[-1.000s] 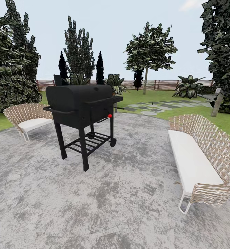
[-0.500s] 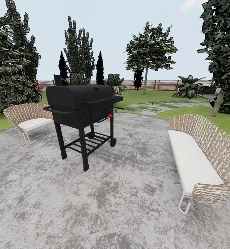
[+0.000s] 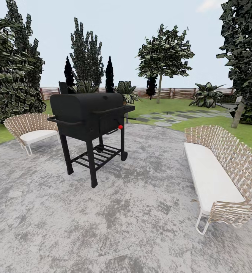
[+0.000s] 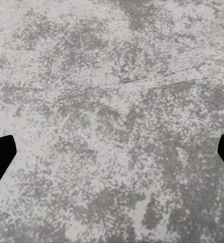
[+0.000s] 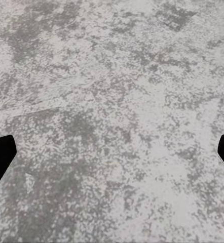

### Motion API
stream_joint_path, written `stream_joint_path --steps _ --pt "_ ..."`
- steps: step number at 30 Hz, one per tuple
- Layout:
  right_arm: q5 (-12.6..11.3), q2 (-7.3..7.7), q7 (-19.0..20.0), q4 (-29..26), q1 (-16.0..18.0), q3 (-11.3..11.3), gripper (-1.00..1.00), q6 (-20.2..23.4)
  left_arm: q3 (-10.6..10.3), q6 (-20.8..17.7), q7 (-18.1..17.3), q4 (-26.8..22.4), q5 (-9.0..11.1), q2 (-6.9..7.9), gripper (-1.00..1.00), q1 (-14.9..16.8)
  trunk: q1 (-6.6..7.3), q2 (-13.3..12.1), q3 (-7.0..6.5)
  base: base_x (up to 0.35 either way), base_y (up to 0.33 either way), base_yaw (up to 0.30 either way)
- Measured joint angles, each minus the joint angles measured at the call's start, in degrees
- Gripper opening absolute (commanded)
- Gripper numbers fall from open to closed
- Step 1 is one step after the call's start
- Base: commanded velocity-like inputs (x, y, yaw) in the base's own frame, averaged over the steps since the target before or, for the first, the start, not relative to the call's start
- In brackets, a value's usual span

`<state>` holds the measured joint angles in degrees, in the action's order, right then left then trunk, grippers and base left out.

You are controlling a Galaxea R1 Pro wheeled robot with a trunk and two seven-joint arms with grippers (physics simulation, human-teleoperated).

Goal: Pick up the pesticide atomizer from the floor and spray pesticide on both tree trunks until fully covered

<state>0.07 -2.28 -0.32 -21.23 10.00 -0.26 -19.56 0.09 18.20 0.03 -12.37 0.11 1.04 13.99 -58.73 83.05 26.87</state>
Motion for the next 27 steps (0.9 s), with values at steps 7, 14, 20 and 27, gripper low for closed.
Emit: stream_joint_path --steps 7,14,20,27 --pt "0.01 -0.22 0.05 0.08 0.63 0.08 1.00 -0.35 0.44 0.57 -0.03 -0.05 -0.03 0.79 1.00 0.18 0.00 0.00 0.00 0.000 0.000 0.000" --pt "0.16 0.11 0.09 0.11 0.69 0.06 1.00 -0.48 0.47 1.44 -0.18 -0.15 -0.57 0.95 1.00 -0.02 0.00 0.00 0.00 0.000 0.000 0.000" --pt "0.08 1.70 0.08 0.02 0.69 0.02 1.00 -0.55 0.63 1.56 -0.19 -0.09 -0.33 0.87 1.00 0.04 0.00 0.00 0.00 0.000 0.000 0.000" --pt "0.03 2.25 0.08 -0.05 0.69 0.00 1.00 -0.56 0.37 1.73 -0.21 -0.03 -0.45 0.76 1.00 0.03 0.00 0.00 0.00 0.000 0.000 -0.006"
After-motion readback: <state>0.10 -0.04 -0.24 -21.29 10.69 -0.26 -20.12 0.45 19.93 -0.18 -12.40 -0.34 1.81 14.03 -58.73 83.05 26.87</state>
